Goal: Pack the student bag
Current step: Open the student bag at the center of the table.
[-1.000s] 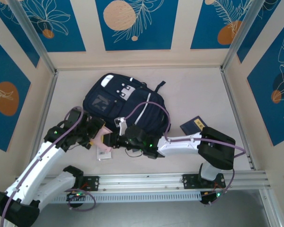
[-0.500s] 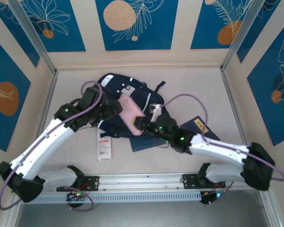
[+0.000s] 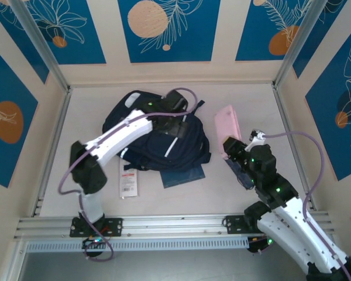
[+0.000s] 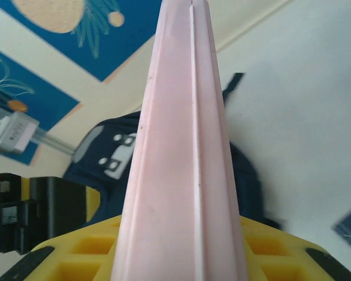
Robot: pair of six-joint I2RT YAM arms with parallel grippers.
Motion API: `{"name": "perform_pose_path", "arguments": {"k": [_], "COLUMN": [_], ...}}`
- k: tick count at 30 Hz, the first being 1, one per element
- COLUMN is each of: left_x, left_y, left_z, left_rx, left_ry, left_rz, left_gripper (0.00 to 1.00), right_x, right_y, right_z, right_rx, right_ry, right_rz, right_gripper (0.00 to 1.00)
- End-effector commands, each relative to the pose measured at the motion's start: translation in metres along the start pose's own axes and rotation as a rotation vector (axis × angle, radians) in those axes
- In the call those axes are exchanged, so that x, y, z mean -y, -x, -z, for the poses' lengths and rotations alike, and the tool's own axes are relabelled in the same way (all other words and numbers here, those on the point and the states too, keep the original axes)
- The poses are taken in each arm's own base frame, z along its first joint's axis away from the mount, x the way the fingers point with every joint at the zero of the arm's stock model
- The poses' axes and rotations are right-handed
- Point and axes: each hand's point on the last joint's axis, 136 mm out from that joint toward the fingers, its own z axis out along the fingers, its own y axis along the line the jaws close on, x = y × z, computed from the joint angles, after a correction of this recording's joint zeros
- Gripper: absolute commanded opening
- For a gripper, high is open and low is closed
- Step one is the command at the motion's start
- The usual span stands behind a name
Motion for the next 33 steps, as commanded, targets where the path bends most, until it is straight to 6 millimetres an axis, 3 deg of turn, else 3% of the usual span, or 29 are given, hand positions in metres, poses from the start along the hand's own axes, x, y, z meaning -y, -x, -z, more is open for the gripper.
{"name": "perform_pose_path", "arguments": {"k": [1, 6, 13, 18, 22, 33], "left_x": [0.004, 0.021, 0.032, 0.037, 0.044, 0.054], "left_y": [0.008, 0.007, -0.006, -0.016, -0.020, -0.022], "left_z": [-0.014, -0.049, -0.078, -0.096, -0.100, -0.093], "left_rx": [-0.032, -0.083, -0.119, -0.152, -0.164, -0.156], "left_ry": [0.061, 0.072, 0.094, 0.112, 0.096, 0.045], "left_rz": [-0.108, -0.126, -0.143, -0.149, -0.149, -0.136], "left_gripper": [1.00, 1.00, 1.00, 0.84, 0.81, 0.89], "right_x": [0.010, 0.020, 0.031, 0.037, 0.039, 0.042], "right_y": [0.000, -0.006, -0.012, -0.015, -0.019, -0.025], "right_z": [0.012, 0.013, 0.007, 0.002, -0.001, -0.005], "right_rx": [-0.019, -0.036, -0.056, -0.061, -0.074, -0.095], "right_ry": [-0.026, -0.029, -0.031, -0.029, -0.017, -0.005], "right_rz": [0.014, -0.016, -0.041, -0.080, -0.111, -0.167], "right_gripper": [0.17, 0.17, 0.17, 0.18, 0.17, 0.17]}}
